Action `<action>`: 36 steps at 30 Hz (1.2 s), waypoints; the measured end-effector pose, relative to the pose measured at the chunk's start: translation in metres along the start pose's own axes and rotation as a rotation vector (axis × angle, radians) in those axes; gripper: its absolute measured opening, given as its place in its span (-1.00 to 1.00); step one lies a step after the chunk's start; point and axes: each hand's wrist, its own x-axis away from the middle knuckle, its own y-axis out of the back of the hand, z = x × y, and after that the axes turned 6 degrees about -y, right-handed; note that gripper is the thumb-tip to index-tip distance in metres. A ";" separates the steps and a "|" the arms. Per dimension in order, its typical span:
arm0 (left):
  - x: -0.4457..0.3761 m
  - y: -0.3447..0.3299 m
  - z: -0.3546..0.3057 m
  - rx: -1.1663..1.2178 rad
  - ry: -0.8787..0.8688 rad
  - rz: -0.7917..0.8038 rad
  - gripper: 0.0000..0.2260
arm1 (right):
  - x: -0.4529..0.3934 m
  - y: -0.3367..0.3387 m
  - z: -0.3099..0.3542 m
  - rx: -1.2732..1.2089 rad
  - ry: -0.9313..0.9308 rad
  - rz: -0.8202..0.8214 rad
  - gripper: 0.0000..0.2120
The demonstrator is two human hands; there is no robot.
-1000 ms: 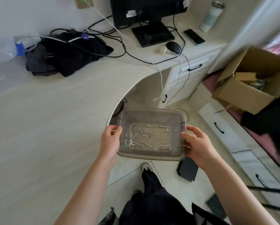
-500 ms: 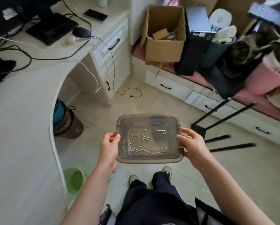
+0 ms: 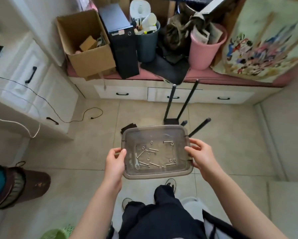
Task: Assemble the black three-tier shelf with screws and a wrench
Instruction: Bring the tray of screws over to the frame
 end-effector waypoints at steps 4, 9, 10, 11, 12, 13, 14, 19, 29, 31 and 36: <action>0.000 -0.058 -0.009 -0.078 -0.051 0.020 -0.92 | -0.026 0.047 0.005 -0.009 0.031 -0.063 -0.72; 0.007 -0.137 -0.030 -0.193 -0.092 0.098 -0.91 | -0.052 0.112 0.005 -0.035 0.042 -0.192 -0.71; 0.007 -0.152 -0.035 -0.216 -0.104 0.118 -0.91 | -0.056 0.124 0.005 -0.046 0.035 -0.214 -0.71; 0.007 -0.166 -0.039 -0.238 -0.116 0.137 -0.91 | -0.060 0.136 0.006 -0.056 0.026 -0.238 -0.71; 0.007 -0.180 -0.043 -0.260 -0.127 0.157 -0.91 | -0.064 0.146 0.006 -0.064 0.016 -0.263 -0.71; 0.007 -0.193 -0.046 -0.280 -0.135 0.177 -0.92 | -0.068 0.157 0.006 -0.073 0.008 -0.288 -0.71; 0.005 -0.206 -0.050 -0.296 -0.140 0.197 -0.92 | -0.072 0.166 0.005 -0.084 0.000 -0.310 -0.71; -0.011 -0.268 -0.068 -0.360 -0.156 0.301 -0.95 | -0.093 0.204 0.004 -0.135 -0.043 -0.419 -0.69; -0.042 -0.367 -0.101 -0.488 -0.209 0.546 -0.98 | -0.142 0.264 0.015 -0.168 -0.137 -0.605 -0.69; -0.044 -0.385 -0.107 -0.503 -0.215 0.579 -0.96 | -0.149 0.276 0.017 -0.152 -0.138 -0.626 -0.68; -0.039 -0.433 -0.114 -0.519 -0.203 0.647 -0.89 | -0.161 0.312 0.017 0.111 -0.058 -0.653 -0.57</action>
